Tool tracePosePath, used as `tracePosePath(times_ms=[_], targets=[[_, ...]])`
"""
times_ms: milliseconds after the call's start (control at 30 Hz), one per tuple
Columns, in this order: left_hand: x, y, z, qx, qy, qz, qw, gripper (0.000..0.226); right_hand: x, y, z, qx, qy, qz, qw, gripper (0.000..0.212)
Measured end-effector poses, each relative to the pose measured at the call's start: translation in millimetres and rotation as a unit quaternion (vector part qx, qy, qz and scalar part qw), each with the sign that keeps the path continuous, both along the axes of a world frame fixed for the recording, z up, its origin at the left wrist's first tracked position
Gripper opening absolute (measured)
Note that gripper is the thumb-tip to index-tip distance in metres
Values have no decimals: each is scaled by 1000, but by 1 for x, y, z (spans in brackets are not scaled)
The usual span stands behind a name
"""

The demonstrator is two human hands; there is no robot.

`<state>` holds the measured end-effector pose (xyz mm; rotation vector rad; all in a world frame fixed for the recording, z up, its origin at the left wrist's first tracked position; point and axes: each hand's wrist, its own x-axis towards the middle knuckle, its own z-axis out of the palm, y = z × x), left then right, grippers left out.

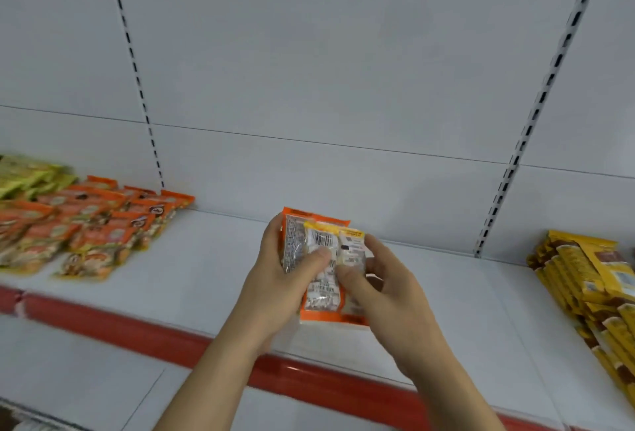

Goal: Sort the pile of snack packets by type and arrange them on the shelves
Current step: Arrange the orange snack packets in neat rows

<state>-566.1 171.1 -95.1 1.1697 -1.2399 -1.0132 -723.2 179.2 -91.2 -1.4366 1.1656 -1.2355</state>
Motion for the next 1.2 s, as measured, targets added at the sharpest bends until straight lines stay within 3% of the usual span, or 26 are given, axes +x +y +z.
tracePosePath(times_ms=[133,333,433,500,633,733,867,933,1033,1067,1200], targets=[[24,20,1,11,36,-9,999,65,14,13,7,-4,-48,38,998,25],[83,29,-2,16,64,57,996,23,58,23,15,-94,-101,-4,990,14],[119,27,-4,32,56,80,995,31,93,22,17,-227,-38,-20,973,27],[144,26,0,50,61,65,995,48,124,20,12,-290,33,8,956,41],[198,23,11,51,72,30,996,67,181,17,0,-253,37,68,964,47],[230,18,11,74,113,-13,991,56,209,15,-7,-220,44,62,973,44],[251,11,5,51,68,-50,995,104,234,14,-12,-176,99,34,979,46],[257,4,1,38,50,-55,997,99,239,14,-11,-125,64,66,988,42],[259,-7,-2,47,43,-34,997,105,239,9,-3,-46,-79,114,989,40],[259,-12,-3,45,34,-30,998,108,241,7,-2,-53,-110,88,989,33],[251,-24,3,17,26,-31,999,89,258,-1,7,-119,-75,-47,989,12]])
